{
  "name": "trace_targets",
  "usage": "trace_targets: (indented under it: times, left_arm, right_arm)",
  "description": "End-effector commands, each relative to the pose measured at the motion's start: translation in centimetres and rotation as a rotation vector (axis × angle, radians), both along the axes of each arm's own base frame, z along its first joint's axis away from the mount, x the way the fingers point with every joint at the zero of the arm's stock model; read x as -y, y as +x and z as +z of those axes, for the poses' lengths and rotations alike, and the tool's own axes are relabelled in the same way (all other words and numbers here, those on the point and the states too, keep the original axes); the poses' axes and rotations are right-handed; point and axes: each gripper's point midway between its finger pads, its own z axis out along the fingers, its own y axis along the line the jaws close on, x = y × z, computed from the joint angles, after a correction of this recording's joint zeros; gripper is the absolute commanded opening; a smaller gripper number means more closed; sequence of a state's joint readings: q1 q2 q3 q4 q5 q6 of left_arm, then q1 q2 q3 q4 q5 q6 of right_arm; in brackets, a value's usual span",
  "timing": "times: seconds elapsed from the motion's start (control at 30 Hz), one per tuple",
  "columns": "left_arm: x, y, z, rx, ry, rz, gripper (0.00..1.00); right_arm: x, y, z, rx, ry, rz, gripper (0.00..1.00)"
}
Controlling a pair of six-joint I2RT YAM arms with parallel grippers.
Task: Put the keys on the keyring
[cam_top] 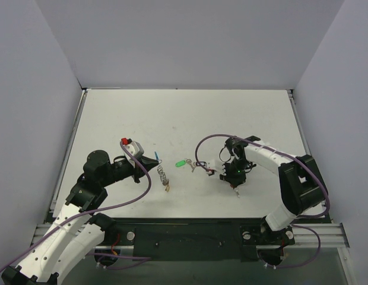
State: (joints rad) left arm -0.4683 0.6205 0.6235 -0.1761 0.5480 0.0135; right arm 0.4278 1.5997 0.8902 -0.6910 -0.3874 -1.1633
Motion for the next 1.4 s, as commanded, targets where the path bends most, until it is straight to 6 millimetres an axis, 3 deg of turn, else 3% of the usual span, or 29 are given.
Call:
trace_targets:
  times: [0.0, 0.3, 0.37, 0.4, 0.43, 0.5, 0.57, 0.6, 0.67, 0.77, 0.93, 1.0, 1.07, 1.13, 1.23, 1.27, 1.37]
  left_arm:
    - [0.0, 0.4, 1.8, 0.076, -0.022, 0.002, 0.00]
    - [0.6, 0.3, 1.8, 0.079, -0.042, -0.036, 0.00]
    - [0.8, 0.4, 2.1, 0.081, -0.055, -0.043, 0.00]
    - [0.8, 0.5, 2.3, 0.088, -0.059, -0.046, 0.00]
    - [1.0, 0.6, 2.6, 0.072, -0.080, -0.044, 0.00]
    - [1.3, 0.9, 3.3, 0.082, -0.101, -0.051, 0.00]
    - [1.6, 1.2, 3.8, 0.083, -0.110, -0.057, 0.00]
    - [1.7, 1.2, 4.2, 0.089, -0.117, -0.061, 0.00]
    - [1.9, 1.5, 4.2, 0.082, -0.116, -0.064, 0.00]
    - [1.8, 1.5, 4.0, 0.080, -0.113, -0.059, 0.00]
    - [1.5, 1.3, 3.2, 0.079, -0.107, -0.046, 0.00]
    - [1.5, 1.2, 3.3, 0.083, -0.105, -0.048, 0.00]
    - [1.5, 1.3, 3.1, 0.078, -0.096, -0.048, 0.00]
    - [1.3, 1.2, 3.0, 0.085, -0.091, -0.046, 0.00]
    - [1.2, 0.9, 3.4, 0.099, -0.097, -0.046, 0.00]
    - [1.2, 0.9, 3.4, 0.102, -0.098, -0.046, 0.00]
    - [1.4, 0.5, 3.7, 0.104, -0.115, -0.067, 0.00]
  right_arm:
    - [-1.2, 0.4, 3.2, 0.005, 0.096, -0.113, 0.00]
    - [-2.6, 4.5, 12.2, 0.173, 0.296, -0.364, 0.00]
    - [-2.6, 5.4, 14.2, 0.228, 0.288, -0.356, 0.00]
    - [-1.6, 5.8, 15.1, 0.277, 0.228, -0.345, 0.00]
    - [-1.8, 5.9, 15.7, 0.328, 0.175, -0.249, 0.00]
    - [1.5, 5.2, 15.1, 0.394, -0.153, -0.034, 0.00]
    - [2.3, 3.7, 15.0, 0.351, -0.308, 0.117, 0.00]
    - [3.0, 1.6, 14.7, 0.238, -0.367, 0.181, 0.00]
    - [3.1, -0.7, 15.0, 0.123, -0.388, 0.259, 0.00]
    - [3.4, -2.0, 14.8, 0.094, -0.426, 0.300, 0.00]
    - [4.0, 3.2, 15.8, 0.337, -0.435, 0.074, 0.00]
    - [3.6, 2.7, 15.6, 0.322, -0.413, 0.043, 0.00]
    - [2.3, 1.0, 14.8, 0.261, -0.360, 0.044, 0.00]
    - [2.1, 1.8, 14.9, 0.308, -0.338, 0.001, 0.00]
    - [1.2, 3.7, 16.4, 0.322, -0.154, -0.184, 0.00]
    - [-0.2, 3.7, 17.3, 0.304, -0.052, -0.221, 0.00]
    - [-1.6, 3.6, 19.3, 0.305, 0.100, -0.263, 0.00]
